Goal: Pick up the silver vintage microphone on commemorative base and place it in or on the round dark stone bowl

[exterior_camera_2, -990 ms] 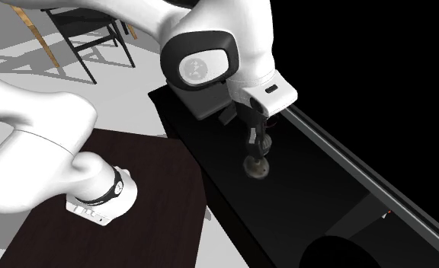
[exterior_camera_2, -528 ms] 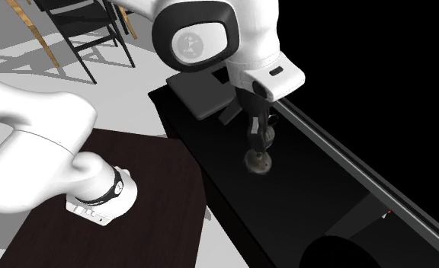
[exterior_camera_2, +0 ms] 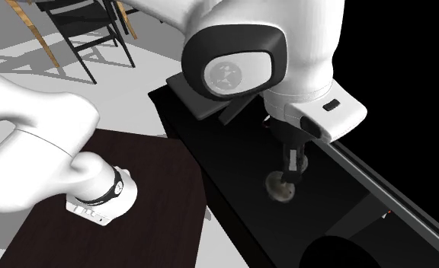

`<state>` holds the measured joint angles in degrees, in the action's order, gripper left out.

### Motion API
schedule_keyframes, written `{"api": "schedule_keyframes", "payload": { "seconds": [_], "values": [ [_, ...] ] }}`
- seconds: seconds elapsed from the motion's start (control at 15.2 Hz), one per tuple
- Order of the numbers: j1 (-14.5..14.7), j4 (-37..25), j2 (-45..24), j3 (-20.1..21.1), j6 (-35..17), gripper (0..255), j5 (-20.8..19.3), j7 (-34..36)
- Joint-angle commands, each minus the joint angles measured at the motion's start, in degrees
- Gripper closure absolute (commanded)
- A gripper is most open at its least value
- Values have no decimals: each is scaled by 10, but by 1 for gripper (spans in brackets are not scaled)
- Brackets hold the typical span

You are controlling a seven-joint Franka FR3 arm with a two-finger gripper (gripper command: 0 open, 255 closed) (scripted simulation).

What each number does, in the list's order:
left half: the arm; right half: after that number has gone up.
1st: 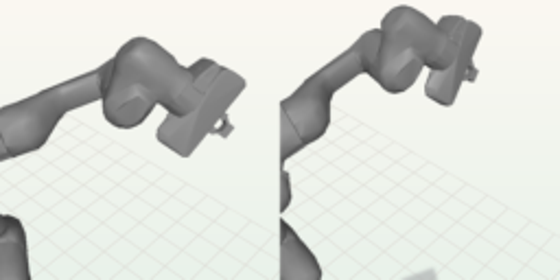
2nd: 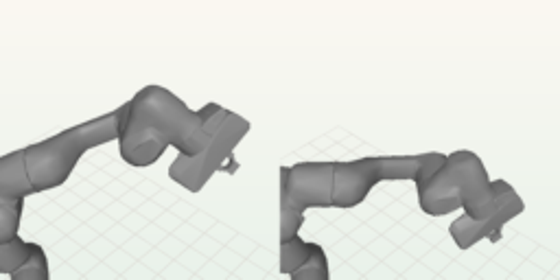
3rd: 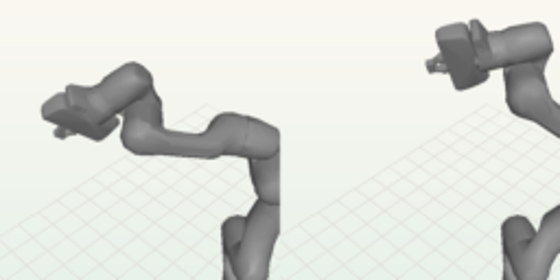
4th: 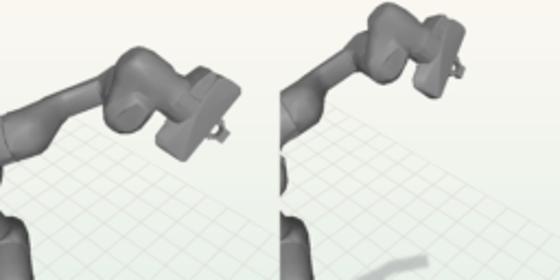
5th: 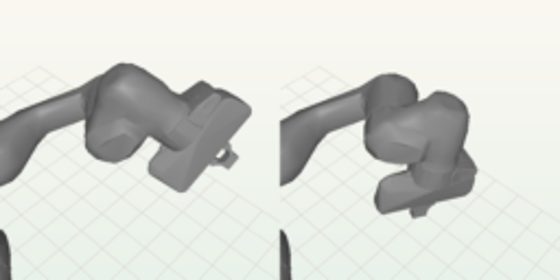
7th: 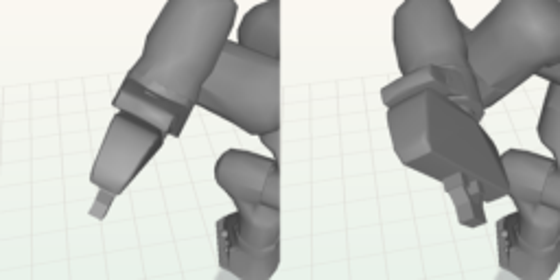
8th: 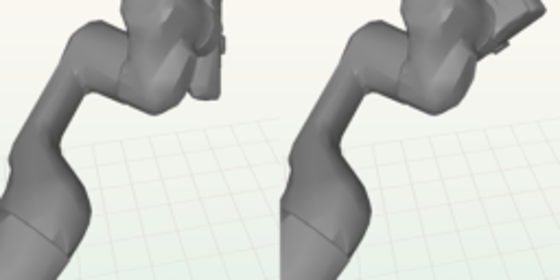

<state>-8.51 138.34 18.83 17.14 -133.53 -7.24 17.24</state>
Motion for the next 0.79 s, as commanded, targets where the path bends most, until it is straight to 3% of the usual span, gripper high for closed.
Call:
{"api": "schedule_keyframes", "payload": {
  "seconds": [0.0,0.73],
  "values": [
    [-12,-24,-22,-14,-1,255,-7,-21],
    [-64,-213,-181,-74,19,255,-24,-126]
  ]
}}
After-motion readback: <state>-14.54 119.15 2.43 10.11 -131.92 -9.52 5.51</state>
